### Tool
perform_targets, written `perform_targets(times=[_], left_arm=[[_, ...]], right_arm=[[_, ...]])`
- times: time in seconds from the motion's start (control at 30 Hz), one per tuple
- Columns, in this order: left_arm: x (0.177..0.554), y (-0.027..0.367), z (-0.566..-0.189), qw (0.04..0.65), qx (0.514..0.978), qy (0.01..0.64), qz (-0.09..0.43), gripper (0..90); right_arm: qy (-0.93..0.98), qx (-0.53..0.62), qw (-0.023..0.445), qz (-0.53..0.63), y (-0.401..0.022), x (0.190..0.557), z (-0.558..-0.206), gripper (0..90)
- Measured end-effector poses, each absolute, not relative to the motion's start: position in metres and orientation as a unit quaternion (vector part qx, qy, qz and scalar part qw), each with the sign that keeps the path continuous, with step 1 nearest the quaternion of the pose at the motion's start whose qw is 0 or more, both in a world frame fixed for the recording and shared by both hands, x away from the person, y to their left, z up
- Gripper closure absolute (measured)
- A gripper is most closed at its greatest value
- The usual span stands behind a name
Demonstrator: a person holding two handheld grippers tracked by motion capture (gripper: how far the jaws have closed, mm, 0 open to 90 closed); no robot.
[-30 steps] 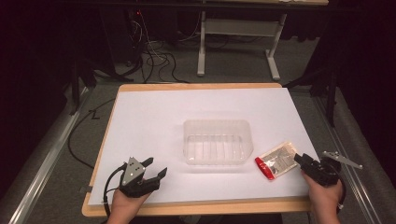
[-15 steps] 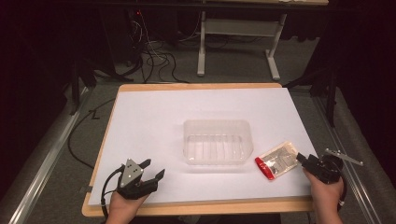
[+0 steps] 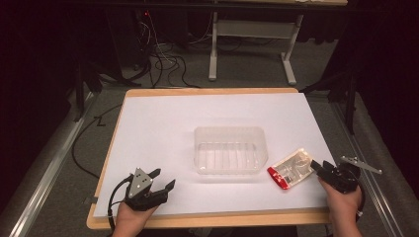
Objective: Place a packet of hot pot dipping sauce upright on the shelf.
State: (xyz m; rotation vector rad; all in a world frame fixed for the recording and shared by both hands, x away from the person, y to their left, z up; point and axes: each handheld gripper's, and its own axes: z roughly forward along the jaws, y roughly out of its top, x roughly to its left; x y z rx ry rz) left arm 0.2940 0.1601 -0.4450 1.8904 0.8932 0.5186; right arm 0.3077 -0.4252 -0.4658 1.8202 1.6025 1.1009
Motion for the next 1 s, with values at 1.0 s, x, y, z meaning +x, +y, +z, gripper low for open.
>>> perform_targets(times=[1.0], left_arm=[[0.294, 0.159, -0.446, 0.470, 0.778, 0.361, 0.208, 36.2]], right_arm=[[0.638, 0.623, 0.210, 0.400, -0.398, 0.328, -0.470, 54.8]])
